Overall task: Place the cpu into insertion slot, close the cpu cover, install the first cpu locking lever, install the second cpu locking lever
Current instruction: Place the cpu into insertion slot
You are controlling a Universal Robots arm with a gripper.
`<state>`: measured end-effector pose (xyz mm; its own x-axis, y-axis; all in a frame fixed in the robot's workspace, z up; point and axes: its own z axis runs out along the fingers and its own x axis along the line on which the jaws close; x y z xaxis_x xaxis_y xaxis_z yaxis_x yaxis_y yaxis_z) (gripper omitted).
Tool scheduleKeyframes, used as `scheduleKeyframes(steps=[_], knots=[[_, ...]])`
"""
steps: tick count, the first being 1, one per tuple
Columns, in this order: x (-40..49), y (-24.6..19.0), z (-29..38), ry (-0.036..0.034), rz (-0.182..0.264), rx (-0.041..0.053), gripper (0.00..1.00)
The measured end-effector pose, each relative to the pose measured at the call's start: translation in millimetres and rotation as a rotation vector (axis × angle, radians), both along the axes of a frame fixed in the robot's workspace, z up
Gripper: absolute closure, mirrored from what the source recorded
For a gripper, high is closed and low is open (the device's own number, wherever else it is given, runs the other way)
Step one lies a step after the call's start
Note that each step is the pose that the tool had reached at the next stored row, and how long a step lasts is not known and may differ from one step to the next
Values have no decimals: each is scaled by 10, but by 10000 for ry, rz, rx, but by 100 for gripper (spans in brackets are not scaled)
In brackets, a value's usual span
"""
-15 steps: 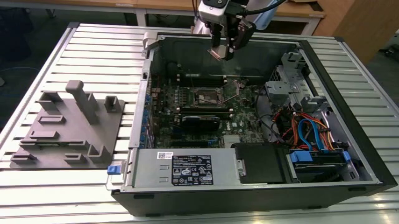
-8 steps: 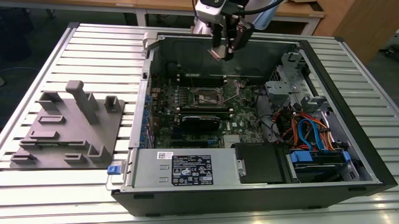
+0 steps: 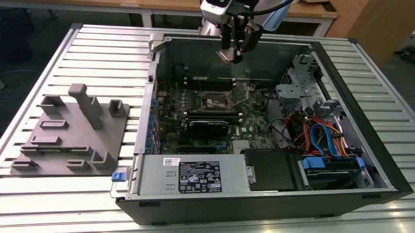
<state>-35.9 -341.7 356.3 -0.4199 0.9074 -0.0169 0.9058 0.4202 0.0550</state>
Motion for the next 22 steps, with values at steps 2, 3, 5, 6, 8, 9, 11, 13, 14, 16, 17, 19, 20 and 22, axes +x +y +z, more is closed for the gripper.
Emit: scheduleKeyframes(steps=[2, 3, 5, 6, 8, 9, 11, 13, 14, 16, 17, 19, 20, 22], knots=[[0, 0, 0, 0, 0, 0, 46], [0, 0, 0, 0, -1, 0, 46], [0, 0, 0, 0, -1, 0, 46], [0, 0, 0, 0, -1, 0, 46], [0, 0, 0, 0, -3, 1, 46], [0, 0, 0, 0, -9, 0, 46], [0, 0, 0, 0, -57, 1, 46], [0, 0, 0, 0, -164, 0, 46], [0, 0, 0, 0, -226, -1, 46], [0, 0, -1, -1, -412, -1, 46], [0, 0, -1, 0, -532, -2, 46], [0, 0, -2, 0, -804, -3, 46], [0, 0, -2, 0, -924, -4, 46], [0, 0, -2, 0, -1120, -10, 46]])
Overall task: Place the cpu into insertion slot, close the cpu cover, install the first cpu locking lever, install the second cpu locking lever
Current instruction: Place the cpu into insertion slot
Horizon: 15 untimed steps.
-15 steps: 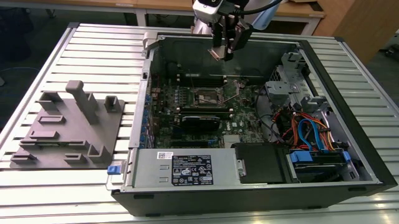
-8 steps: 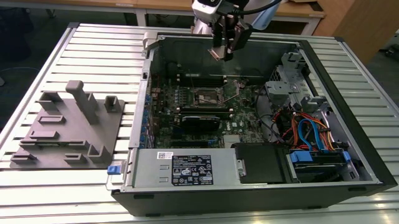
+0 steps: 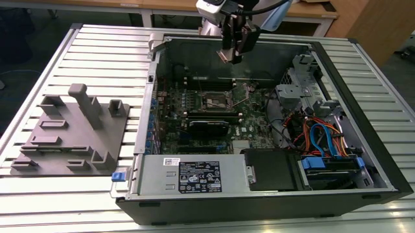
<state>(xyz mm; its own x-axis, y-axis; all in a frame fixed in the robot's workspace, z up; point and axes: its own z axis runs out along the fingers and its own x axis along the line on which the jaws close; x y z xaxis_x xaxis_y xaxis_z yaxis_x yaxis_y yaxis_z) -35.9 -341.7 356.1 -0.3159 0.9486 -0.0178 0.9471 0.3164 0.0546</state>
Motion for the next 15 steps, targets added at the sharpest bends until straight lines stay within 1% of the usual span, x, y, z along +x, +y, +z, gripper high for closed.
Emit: scheduleKeyframes(steps=[4, 7, 15], knots=[[0, 0, 0, 0, -292, -6, 46], [0, 0, 0, -1, -430, -6, 46], [0, 0, 0, -1, -474, -7, 46]])
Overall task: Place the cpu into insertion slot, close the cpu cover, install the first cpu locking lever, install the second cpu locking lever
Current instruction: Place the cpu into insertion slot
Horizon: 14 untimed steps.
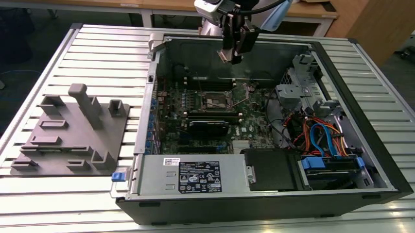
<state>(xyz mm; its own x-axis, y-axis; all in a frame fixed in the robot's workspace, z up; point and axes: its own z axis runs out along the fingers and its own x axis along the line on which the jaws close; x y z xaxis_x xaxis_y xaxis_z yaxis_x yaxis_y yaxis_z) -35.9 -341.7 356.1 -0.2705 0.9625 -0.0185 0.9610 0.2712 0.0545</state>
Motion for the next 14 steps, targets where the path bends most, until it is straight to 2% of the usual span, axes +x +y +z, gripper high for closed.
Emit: scheduleKeyframes(steps=[9, 14], knots=[[0, 0, 0, 0, -88, 0, 46], [0, 0, -1, 0, -512, -1, 46]])
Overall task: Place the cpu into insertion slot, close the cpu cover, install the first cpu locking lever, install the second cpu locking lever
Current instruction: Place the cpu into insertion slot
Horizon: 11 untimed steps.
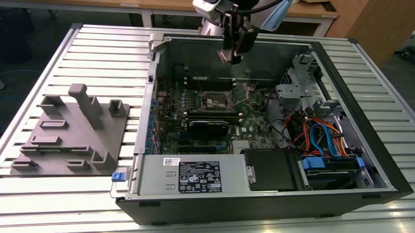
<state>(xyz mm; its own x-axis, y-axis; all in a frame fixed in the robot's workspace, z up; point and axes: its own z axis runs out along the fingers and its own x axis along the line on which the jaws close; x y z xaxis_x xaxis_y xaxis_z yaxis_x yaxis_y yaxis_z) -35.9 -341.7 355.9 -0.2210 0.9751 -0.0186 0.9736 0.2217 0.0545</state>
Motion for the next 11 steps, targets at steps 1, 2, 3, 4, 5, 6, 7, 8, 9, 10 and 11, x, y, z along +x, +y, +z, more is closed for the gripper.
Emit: scheduleKeyframes(steps=[1, 2, 3, 4, 5, 6, 7, 8, 9, 10, 11], knots=[[0, 0, 0, 0, -129, -1, 46], [0, 0, -1, 0, -253, -1, 46], [0, 0, -1, 0, -371, -2, 46], [0, 0, -2, 0, -487, -2, 46], [0, 0, -2, 0, -605, -3, 46], [0, 0, -3, 1, -710, -2, 46], [0, 0, -2, 1, -775, -3, 46], [0, 0, -2, 1, -795, -4, 46], [0, 0, -3, 1, -797, -3, 46], [0, 0, -3, 1, -799, -3, 46], [0, 0, -3, 1, -800, -2, 46]])
